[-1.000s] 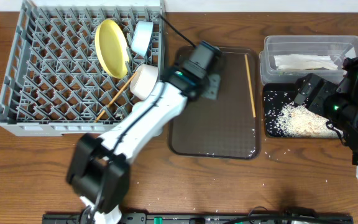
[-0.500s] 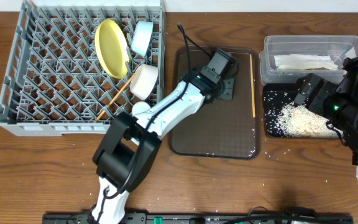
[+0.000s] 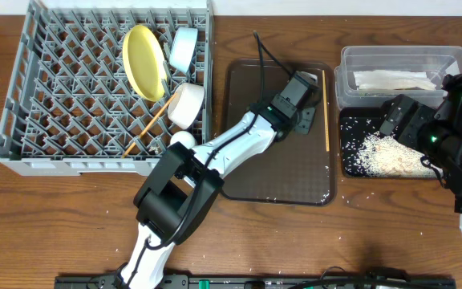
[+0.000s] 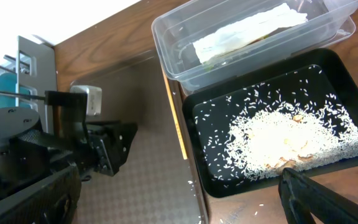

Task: Sort waste into correct bins and load items into the dishwasher

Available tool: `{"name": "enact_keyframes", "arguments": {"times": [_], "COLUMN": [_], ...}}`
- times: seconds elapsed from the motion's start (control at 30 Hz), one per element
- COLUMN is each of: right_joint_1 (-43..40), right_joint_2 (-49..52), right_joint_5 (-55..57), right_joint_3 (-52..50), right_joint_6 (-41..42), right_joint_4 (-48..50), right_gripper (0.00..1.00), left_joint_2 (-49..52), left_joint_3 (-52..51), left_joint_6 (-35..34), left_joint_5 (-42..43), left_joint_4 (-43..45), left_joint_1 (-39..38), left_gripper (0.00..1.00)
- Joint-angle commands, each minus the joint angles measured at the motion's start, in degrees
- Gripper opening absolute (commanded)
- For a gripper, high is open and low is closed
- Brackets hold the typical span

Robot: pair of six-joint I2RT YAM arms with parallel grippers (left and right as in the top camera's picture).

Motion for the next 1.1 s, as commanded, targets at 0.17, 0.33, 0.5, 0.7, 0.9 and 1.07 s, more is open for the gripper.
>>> {"name": "enact_keyframes", "arguments": {"times": [0.17,0.33,0.5,0.7,0.9,1.07], "right_joint_1": [-0.24,-0.24,-0.24,-0.24,-0.24,-0.24], "right_joint_2": [0.09,0.09,0.09,0.09,0.09,0.09], "right_joint_5": [0.13,0.13,0.13,0.13,0.13,0.13], "right_joint_3": [0.35,0.35,0.35,0.35,0.35,0.35], "right_joint_6": [0.50,0.50,0.50,0.50,0.50,0.50], "right_joint_4": [-0.09,-0.09,-0.07,-0.07,-0.09,-0.09], "right_gripper": [0.99,0.99,0.99,0.99,0.99,0.99], "left_joint_2": [3.93,5.62,6.12,6.27,8.61,12.07], "left_joint_3": [1.84,1.86,1.92,5.14,11.65,15.39], "left_joint_6": [5.35,7.76,10.01,10.43,10.58,12.59], "left_joint_5": [-3.04,-3.10,-5.62,-5.62,-5.60,-5.64], "left_joint_4": [5.79,7.80,7.69,2.99,-3.28,-5.40], "left_joint_1": [-1.44,-2.71,-3.52,-3.54,-3.78,-5.27], "left_gripper": [0.42,0.43,0.43,0.42,0.41,0.41]}}
